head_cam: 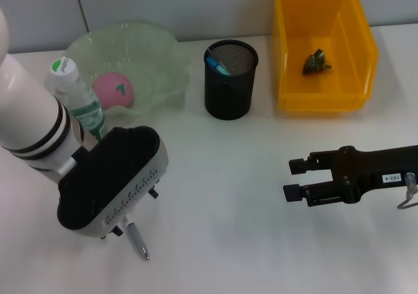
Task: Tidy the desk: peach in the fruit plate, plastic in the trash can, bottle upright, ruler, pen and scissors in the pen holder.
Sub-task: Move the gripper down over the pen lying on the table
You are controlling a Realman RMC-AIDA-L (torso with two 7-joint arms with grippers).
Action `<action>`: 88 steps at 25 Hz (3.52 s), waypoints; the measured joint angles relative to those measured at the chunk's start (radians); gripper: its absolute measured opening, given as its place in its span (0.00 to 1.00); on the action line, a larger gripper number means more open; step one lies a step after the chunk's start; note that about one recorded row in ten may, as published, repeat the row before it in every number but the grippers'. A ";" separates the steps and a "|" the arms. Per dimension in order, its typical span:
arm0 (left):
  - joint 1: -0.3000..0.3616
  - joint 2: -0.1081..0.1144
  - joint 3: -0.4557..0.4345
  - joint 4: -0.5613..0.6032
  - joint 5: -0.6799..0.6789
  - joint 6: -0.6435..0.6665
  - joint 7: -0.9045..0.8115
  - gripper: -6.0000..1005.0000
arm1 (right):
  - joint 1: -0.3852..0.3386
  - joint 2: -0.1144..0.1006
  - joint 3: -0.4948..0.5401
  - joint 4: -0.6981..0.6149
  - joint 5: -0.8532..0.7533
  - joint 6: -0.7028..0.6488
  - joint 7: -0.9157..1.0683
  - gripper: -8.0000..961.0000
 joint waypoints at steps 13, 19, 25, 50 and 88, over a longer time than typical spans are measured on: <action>-0.021 0.001 0.080 -0.034 0.034 0.001 0.020 0.81 | 0.004 0.001 0.001 0.009 0.000 0.030 0.006 0.79; -0.057 0.000 0.108 -0.073 0.047 -0.004 0.023 0.74 | 0.005 0.000 0.001 0.009 0.001 0.030 0.007 0.79; -0.083 -0.003 0.126 -0.116 0.045 -0.013 0.035 0.70 | 0.006 -0.001 0.001 0.009 0.001 0.030 0.009 0.79; -0.108 -0.004 0.208 -0.146 0.063 -0.056 0.042 0.49 | 0.009 0.001 -0.004 0.007 0.000 0.029 0.022 0.79; -0.121 -0.005 0.264 -0.158 0.083 -0.088 0.035 0.24 | 0.009 0.005 0.000 0.009 0.000 0.030 0.022 0.79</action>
